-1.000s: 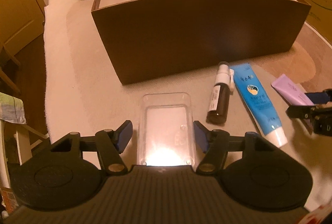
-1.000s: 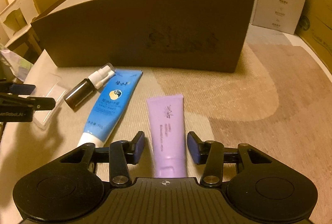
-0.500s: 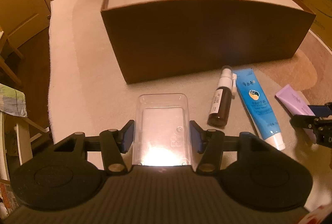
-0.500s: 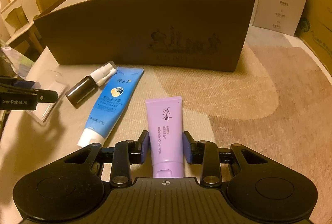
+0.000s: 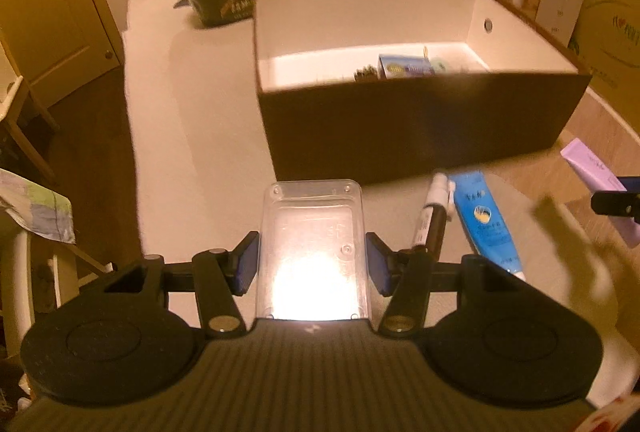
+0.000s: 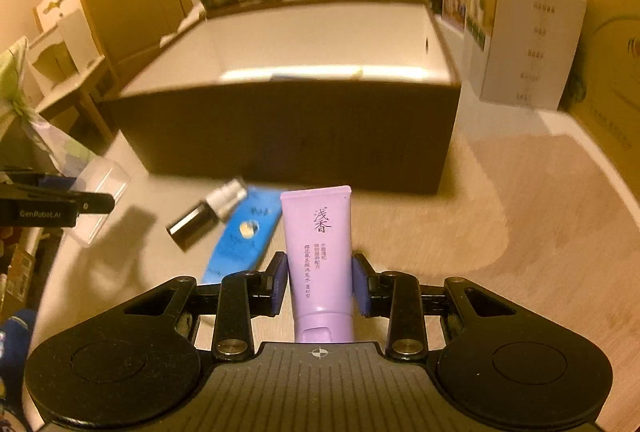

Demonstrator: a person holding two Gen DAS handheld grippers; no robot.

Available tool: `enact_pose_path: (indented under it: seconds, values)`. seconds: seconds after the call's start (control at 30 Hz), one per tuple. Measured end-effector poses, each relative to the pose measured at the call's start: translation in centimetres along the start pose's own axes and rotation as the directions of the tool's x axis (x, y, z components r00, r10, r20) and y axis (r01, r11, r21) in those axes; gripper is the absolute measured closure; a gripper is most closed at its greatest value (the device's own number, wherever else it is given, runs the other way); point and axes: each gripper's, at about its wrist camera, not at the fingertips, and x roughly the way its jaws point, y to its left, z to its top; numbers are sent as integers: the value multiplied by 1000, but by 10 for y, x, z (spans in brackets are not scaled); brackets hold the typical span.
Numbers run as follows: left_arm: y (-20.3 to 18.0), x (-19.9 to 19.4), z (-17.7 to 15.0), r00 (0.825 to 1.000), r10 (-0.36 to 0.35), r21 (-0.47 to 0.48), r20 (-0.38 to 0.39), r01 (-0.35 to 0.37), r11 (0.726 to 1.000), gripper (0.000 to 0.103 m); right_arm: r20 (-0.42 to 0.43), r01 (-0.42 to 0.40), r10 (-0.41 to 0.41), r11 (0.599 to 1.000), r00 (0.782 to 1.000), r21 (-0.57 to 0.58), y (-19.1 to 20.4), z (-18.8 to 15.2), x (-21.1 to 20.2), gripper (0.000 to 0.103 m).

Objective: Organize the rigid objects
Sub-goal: 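Carry the clear case and purple tube up over the brown box, then lower the clear case and purple tube into the box and open both tools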

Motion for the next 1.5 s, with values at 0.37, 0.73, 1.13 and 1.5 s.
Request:
enact_pose_path:
  seconds: [0.37,0.73,1.13,1.5]
  values:
    - [4,-33,48,995,-21,43,95,17,999,50,73,-35,36,999,997,-20,-5,49,-24,69]
    - [1,-16,107,989,-14,117,148,-4,993,50,139,-36,40,999,989,-30,-21,109,-15,69]
    - [-10,55,161,998,5,145,59,-13,989,50,102,-52,55,998,993,-30,-32,163,45,69]
    - [-33,120,200,999,32,181,6,-32,983,50,24,-19,20,999,1000,-32,-40,192,118,68]
